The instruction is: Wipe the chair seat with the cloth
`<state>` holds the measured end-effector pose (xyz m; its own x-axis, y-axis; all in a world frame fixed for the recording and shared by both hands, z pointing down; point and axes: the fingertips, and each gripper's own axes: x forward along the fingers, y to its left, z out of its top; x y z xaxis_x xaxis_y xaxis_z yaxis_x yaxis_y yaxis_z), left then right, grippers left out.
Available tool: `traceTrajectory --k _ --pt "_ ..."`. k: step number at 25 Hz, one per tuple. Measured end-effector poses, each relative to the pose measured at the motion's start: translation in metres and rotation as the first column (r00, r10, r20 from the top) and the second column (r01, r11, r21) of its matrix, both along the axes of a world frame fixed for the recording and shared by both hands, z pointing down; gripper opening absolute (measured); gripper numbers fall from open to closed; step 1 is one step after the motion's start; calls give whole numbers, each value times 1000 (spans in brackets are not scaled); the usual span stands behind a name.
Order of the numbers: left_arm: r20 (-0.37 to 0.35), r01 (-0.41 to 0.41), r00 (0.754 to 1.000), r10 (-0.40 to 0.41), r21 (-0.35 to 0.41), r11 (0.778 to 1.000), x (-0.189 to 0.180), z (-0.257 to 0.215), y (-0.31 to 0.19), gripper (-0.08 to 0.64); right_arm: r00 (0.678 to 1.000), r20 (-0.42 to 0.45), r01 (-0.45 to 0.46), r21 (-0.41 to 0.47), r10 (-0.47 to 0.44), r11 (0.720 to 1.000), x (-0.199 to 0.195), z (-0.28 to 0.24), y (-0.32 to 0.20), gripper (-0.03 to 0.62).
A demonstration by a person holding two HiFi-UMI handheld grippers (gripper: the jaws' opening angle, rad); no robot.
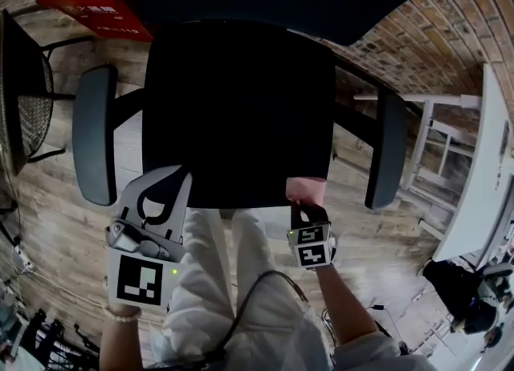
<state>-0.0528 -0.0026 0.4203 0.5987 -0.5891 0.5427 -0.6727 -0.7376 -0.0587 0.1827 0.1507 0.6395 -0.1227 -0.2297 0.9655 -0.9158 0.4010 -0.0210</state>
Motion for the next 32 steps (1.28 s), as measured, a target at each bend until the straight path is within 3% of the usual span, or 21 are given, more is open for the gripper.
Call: traceTrajectory --k 6,12,17,22,27,29,32 --pt "2 13 1000 -13 2 1000 -11 -1 -3 18 994 78 73 -6 -72 997 -63 6 1 49" --pt "5 33 999 -33 3 999 -30 -2 -6 18 966 179 190 10 -189 982 -148 7 -5 49" --pt "2 50 999 -50 -5 999 -39 1 -4 18 892 274 355 68 -359 933 -228 -1 -12 49" --pt "0 70 998 -70 -13 997 -48 5 -3 18 782 341 509 134 -522 850 -299 -7 -8 49" --pt "-13 82 997 -82 -20 996 -57 6 -5 18 679 396 608 168 -618 776 -358 -12 5 49" --pt "-20 87 996 -87 -9 996 -60 3 -7 18 664 411 619 166 -624 768 -371 -13 7 50" --pt "-22 98 995 -98 7 995 -64 0 -10 18 680 409 594 179 -609 784 -373 -19 -3 49"
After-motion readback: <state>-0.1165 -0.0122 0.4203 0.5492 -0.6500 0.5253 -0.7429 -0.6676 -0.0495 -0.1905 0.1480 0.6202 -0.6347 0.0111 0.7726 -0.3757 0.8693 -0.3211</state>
